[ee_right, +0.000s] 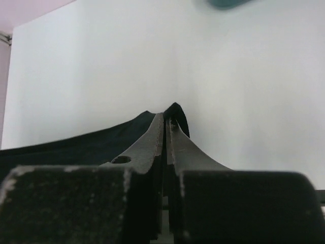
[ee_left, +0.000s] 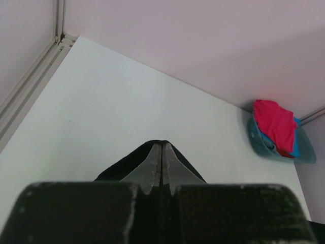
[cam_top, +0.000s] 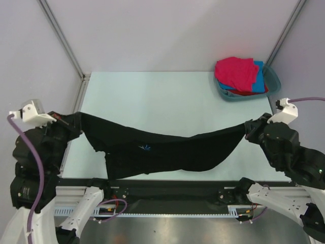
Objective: Fold and stack the t-shirts
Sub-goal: Flatten the tshirt out
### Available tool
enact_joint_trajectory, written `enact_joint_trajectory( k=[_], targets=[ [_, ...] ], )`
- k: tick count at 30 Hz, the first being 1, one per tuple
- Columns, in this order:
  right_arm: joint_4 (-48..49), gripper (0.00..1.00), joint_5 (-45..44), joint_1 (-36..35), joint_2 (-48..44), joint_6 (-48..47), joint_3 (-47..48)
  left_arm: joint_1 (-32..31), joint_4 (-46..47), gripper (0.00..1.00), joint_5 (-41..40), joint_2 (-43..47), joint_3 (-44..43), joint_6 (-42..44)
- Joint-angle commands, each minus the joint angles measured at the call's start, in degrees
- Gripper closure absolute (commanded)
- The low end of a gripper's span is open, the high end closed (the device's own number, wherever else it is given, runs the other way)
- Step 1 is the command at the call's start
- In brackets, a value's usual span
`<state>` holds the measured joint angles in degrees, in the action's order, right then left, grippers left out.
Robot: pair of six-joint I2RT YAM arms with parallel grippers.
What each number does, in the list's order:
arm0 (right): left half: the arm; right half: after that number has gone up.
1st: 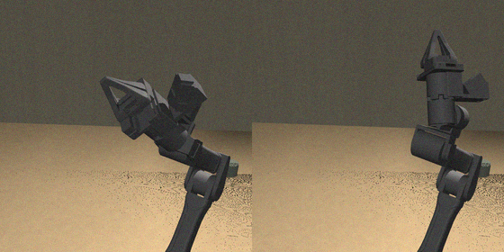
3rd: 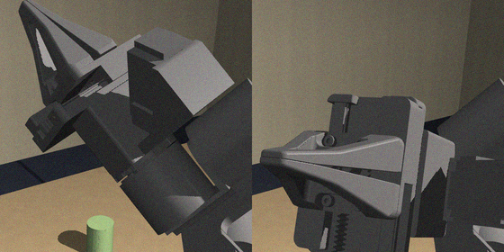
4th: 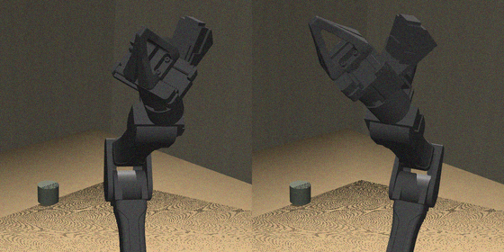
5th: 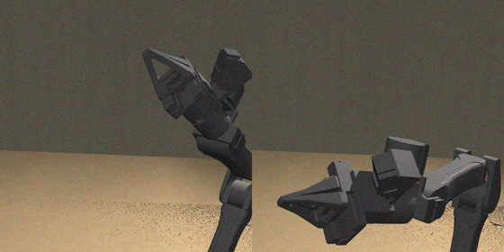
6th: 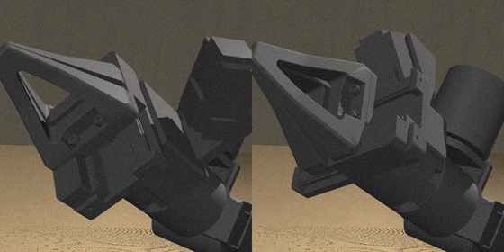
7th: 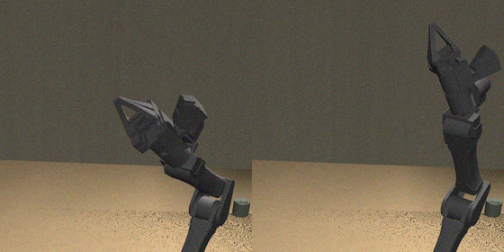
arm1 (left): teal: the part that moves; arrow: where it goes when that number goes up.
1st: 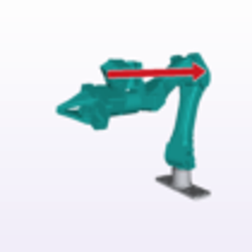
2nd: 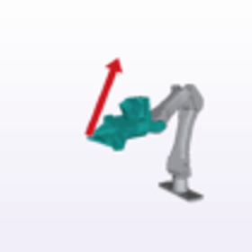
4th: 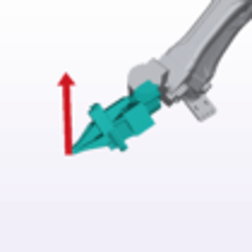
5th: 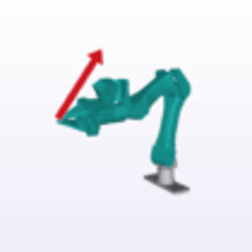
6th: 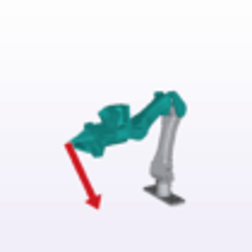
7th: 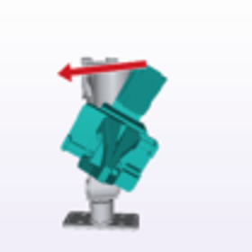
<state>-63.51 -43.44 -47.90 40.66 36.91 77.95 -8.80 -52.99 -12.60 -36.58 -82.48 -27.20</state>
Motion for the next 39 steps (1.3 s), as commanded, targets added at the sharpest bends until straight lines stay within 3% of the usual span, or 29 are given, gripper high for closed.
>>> enact_joint_trajectory(
  k=[1,8,13,19,25,31,34,39],
  targets=[
    [-3.81,1.0,-2.53,0.09,-1.03,0.54,5.7,0.71,-5.36,1.0,2.13,0.63,-7.16,1.89],
    [-7.07,1.0,-1.21,3.16,-2.43,-2.71,12.47,0.71,-15.46,0.99,4.51,-1.74,-27.61,3.64],
    [-7.34,1.0,1.42,7.9,-3.4,-7.54,17.14,-1.22,-16.0,0.98,4.34,0.36,-31.33,1.89],
    [-10.06,1.0,5.73,15.1,-2.7,-11.93,24.52,-1.22,-20.04,0.98,6.36,-1.65,-45.02,-0.57],
    [-10.5,1.0,13.11,22.4,-2.43,-15.89,28.56,-1.48,-21.45,0.98,5.13,-1.83,-53.3,-2.33],
    [-8.92,1.0,18.48,28.56,-0.85,-19.24,26.12,-1.57,-20.58,0.98,3.47,-0.87,-46.3,-2.16],
    [-4.45,1.0,20.23,29.44,-0.5,-19.5,20.5,-1.66,-15.75,0.98,0.66,1.23,-33.85,-1.63],
    [5.04,1.0,21.47,29.44,3.62,-19.06,13.55,-1.66,-6.7,0.98,-2.42,0.64,-22.13,-0.22]
  ],
)
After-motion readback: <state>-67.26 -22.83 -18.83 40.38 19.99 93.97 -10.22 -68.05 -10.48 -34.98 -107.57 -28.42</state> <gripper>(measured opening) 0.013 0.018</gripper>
